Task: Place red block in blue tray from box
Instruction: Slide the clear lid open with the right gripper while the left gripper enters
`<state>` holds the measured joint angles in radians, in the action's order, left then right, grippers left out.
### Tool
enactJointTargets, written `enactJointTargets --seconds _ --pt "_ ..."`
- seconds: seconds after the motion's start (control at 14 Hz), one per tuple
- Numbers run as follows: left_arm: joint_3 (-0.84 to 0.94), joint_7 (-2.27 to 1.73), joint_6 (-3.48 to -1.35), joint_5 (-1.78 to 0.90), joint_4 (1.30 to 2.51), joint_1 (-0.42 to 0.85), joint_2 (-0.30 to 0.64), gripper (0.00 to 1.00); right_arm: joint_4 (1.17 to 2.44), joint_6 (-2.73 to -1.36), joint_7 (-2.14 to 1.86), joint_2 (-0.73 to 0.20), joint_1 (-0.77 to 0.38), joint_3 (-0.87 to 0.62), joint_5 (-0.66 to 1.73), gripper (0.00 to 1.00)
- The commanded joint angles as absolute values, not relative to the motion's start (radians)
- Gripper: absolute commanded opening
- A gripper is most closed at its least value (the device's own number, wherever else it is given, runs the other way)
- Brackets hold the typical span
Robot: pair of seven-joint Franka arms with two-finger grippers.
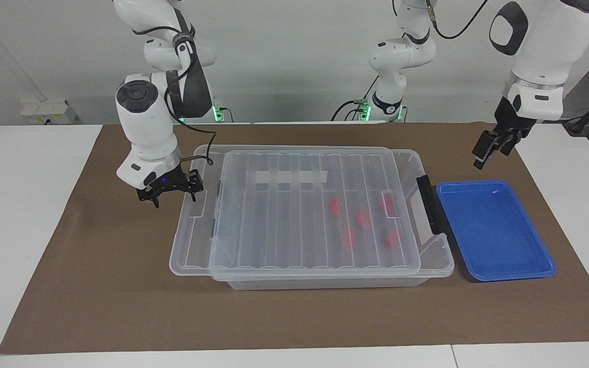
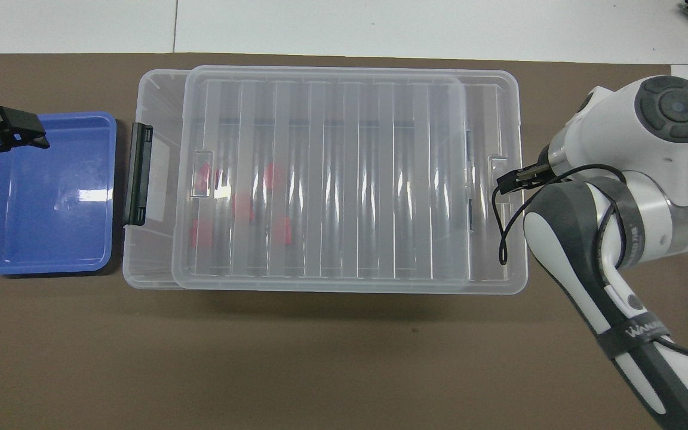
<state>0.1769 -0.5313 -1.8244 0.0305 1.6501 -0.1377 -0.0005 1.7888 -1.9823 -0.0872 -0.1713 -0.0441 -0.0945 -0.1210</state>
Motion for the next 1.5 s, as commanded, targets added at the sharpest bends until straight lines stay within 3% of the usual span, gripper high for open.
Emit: enactJointTargets --seconds 0.0,0.21,0.5,0.86,1.43 --pt "0.167 -0.679 -1.885 0.003 1.783 -0.120 -0.078 1.00 1.796 -1.960 -0.236 -0.160 0.003 -0.103 -0.144 0.98" --pt "0.167 -0.695 -1.905 0.003 1.896 -0.080 -0.139 1.00 1.795 -1.954 -0.405 -0.158 0.044 -0.101 -0.146 0.98" --pt "0.167 -1.011 -1.977 -0.002 1.882 0.038 -0.127 1.00 1.793 -1.948 -0.535 -0.158 0.087 -0.100 -0.146 0.98" --pt "0.167 -0.863 -1.973 0.008 1.905 0.129 -0.120 1.00 1.793 -1.948 -0.698 -0.158 0.136 -0.098 -0.147 0.98" --pt "0.167 -0.709 -2.103 0.032 1.942 0.247 0.034 1.00 1.793 -1.948 -0.764 -0.158 0.160 -0.098 -0.153 0.98"
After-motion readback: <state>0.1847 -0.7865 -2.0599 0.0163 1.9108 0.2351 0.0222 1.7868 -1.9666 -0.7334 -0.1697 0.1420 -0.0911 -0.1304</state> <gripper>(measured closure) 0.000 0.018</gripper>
